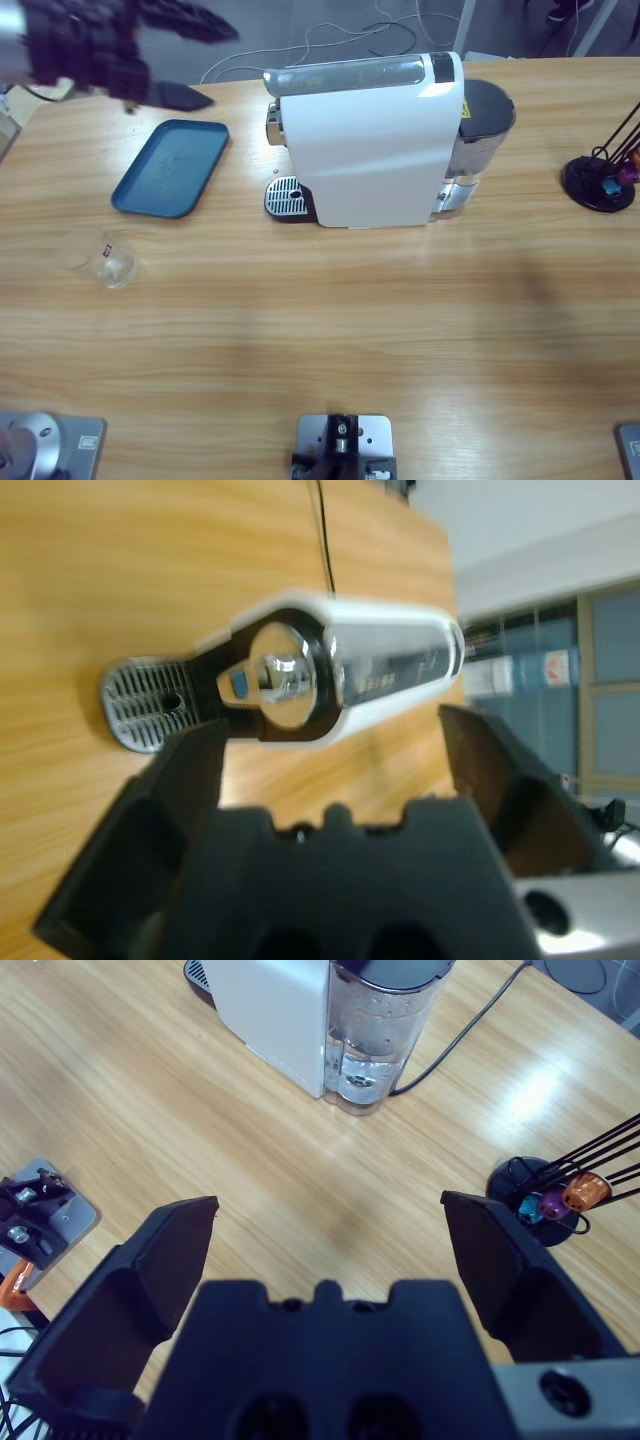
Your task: Pour coffee
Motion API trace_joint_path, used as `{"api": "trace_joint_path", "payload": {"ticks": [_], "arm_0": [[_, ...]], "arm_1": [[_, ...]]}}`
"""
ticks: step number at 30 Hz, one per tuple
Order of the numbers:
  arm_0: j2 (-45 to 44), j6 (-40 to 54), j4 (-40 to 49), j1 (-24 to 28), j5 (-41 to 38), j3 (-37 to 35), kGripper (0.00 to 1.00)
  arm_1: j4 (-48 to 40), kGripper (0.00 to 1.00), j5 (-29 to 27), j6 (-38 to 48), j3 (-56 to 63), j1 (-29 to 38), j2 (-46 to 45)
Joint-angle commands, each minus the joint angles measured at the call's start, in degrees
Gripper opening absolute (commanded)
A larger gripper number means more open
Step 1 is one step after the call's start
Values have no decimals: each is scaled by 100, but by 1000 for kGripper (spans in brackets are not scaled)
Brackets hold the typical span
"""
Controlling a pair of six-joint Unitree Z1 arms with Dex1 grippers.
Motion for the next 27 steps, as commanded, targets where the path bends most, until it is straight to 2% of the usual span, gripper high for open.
{"api": "trace_joint_path", "payload": {"ticks": [1,7,9,11,21,27], "arm_0": [[1000,-246,-418,52,-817,-303,605],[1271,-281,-787,-18,-954,-451,581],[1347,-214,-798,-46,-1043,-453,244],[1350,-179,-803,-71,-1089,-444,7],[965,-321,-851,-247,-1128,-388,0],[496,-736,-789,-445,-762,-947,0]], "arm_1": [[-35,1000,-96,8,173,71,-41],[-35,1000,-96,8,180,71,-65],[-35,1000,-96,8,180,71,-51],[-35,1000,-96,8,180,71,-46],[-35,1000,-96,8,162,71,-5],[-35,1000,-135,27,159,71,24]]}}
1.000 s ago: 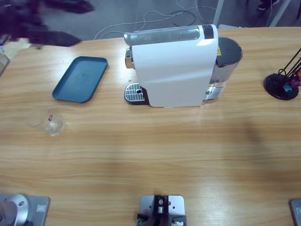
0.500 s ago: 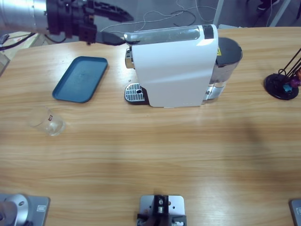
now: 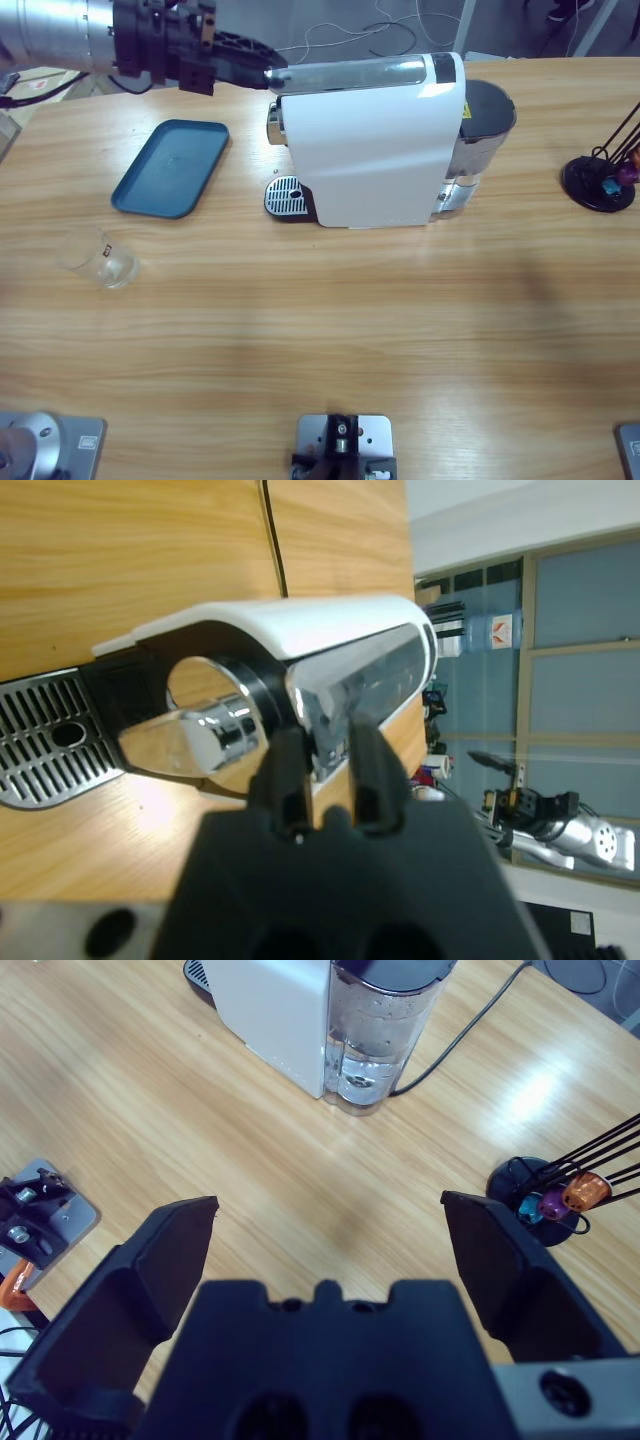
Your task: Pour coffee
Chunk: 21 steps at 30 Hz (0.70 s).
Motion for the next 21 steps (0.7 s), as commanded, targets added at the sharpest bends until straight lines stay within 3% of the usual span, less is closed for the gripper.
{"api": "trace_joint_path", "payload": {"ticks": [1,7,8,9,10,13,15,18,21], "arm_0": [[-625,-474,23,-439,362,-653,0],[-1045,-303,519,-672,849,-1514,0],[-1105,-96,598,-701,934,-1504,288],[-1161,251,756,-777,1159,-1451,699],[-1281,1089,981,-904,1535,-1287,912],[-1856,3664,1566,-1568,3048,-692,968],[-2276,4772,1663,-1956,3910,-18,968],[-2800,4962,1809,-2020,4419,1065,991],[-3313,4751,1805,-2007,4683,1993,999]], "arm_1": [[-30,1000,-174,54,150,71,57],[96,1000,-260,419,-214,71,365],[114,1000,-355,657,-341,71,433],[119,1000,-488,904,-422,69,542],[107,1000,-717,1165,-444,38,739],[77,1000,-1320,1993,-369,-444,1359],[-194,1000,-1875,2189,-153,-931,1481],[-994,1000,-2478,2154,220,-1339,1746],[-1646,965,-2336,2140,617,-1896,2300]]}}
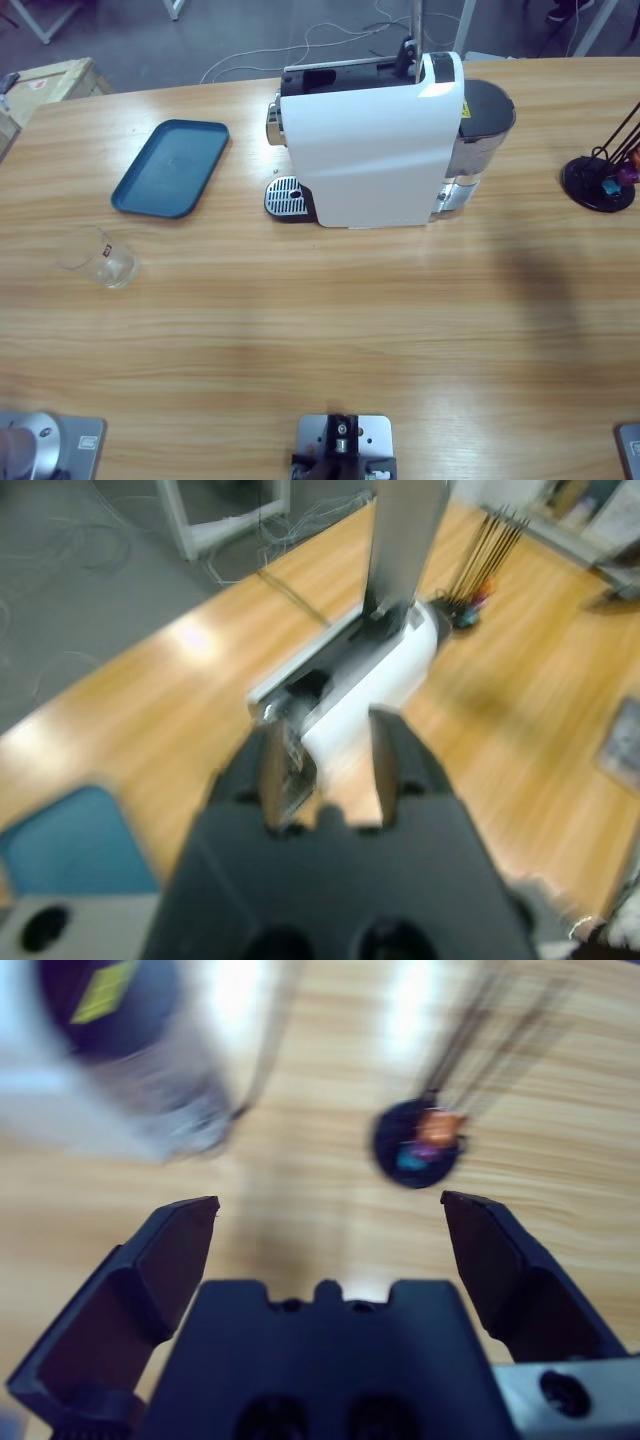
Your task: Pour coffee
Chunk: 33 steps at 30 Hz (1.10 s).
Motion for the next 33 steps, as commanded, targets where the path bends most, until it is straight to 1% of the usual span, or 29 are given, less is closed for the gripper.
{"api": "trace_joint_path", "payload": {"ticks": [1,2,3,6,8,10,11,12,13,17,19,23,25,26,28,29,30,31,33], "arm_0": [[-1252,133,226,-153,934,2239,1000],[-1298,63,224,-153,934,2355,1000],[-1331,37,224,-153,934,2431,1000],[-1368,-60,206,-153,932,2482,1000],[-1360,-132,168,-153,925,2473,1000],[-1349,-183,143,-153,925,2469,1000],[-1338,-194,136,-153,918,2454,1000],[-1328,-194,136,-153,886,2427,1000],[-1319,-194,136,-153,872,2406,1000],[-1302,-194,136,-153,890,2436,1000],[-1268,-194,138,-153,890,2462,1000],[-1224,-202,136,-153,899,2461,1000],[-1200,-202,131,-153,899,2455,1000],[-1186,-202,120,-153,893,2455,1000],[-1164,-211,108,-153,895,2447,1000],[-1157,-211,101,-153,895,2440,1000],[-1157,-215,101,-153,899,2438,1000],[-1157,-225,101,-153,899,2438,1000],[-1159,-239,97,-153,899,2438,1000]], "arm_1": [[-1526,959,-190,99,1014,-1234,1274],[-1658,961,16,99,1130,-1384,1448],[-1860,964,90,106,1285,-1443,1538],[-2635,964,102,134,1784,-1482,1578],[-3071,957,165,-6,2011,-1626,1576],[-3574,911,376,-224,2234,-1783,1562],[-3727,869,438,-270,2294,-1842,1580],[-3847,827,455,-287,2343,-1888,1625],[-3975,812,484,-317,2389,-1971,1705],[-4381,794,656,-400,2456,-2270,2026],[-4469,720,693,-456,2449,-2349,2088],[-4669,703,777,-523,2456,-2556,2258],[-4771,628,826,-593,2456,-2621,2323],[-4817,564,853,-616,2456,-2642,2348],[-4841,525,888,-646,2442,-2648,2416],[-4868,434,888,-664,2454,-2648,2452],[-4892,389,888,-672,2464,-2648,2480],[-4903,309,888,-685,2464,-2648,2501],[-4938,296,891,-709,2466,-2648,2524]]}}
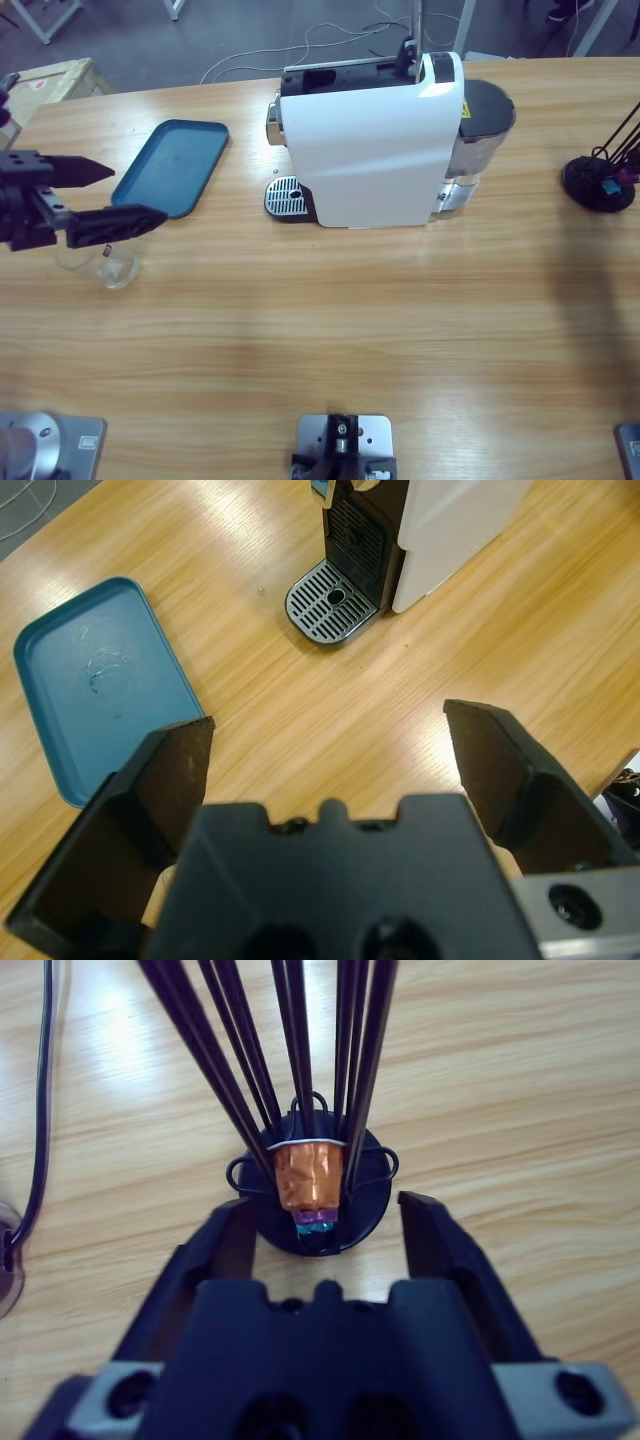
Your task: Pour coffee
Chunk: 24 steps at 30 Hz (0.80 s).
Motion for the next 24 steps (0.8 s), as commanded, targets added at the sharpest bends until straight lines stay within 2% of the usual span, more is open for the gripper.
{"api": "trace_joint_path", "payload": {"ticks": [1,7,8,10,11,12,19,24], "arm_0": [[80,-103,-51,-68,53,182,1000],[32,-119,-47,-68,52,194,1000],[32,-120,-47,-68,46,194,1000],[32,-120,-47,-68,38,196,1000],[32,-126,-47,-68,36,199,1000],[31,-129,-47,-68,30,203,1000],[-5,-161,-47,-68,16,229,1000],[8,-266,-53,-75,-26,229,1000]], "arm_1": [[-181,297,102,-131,163,-76,371],[-266,272,148,-170,163,-138,443],[-276,159,155,-191,168,-150,441],[-292,129,160,-214,180,-155,434],[-301,88,164,-224,186,-161,432],[-320,0,164,-228,200,-184,425],[-364,0,240,-245,224,-270,358],[-106,0,276,-240,96,-270,-118]]}}
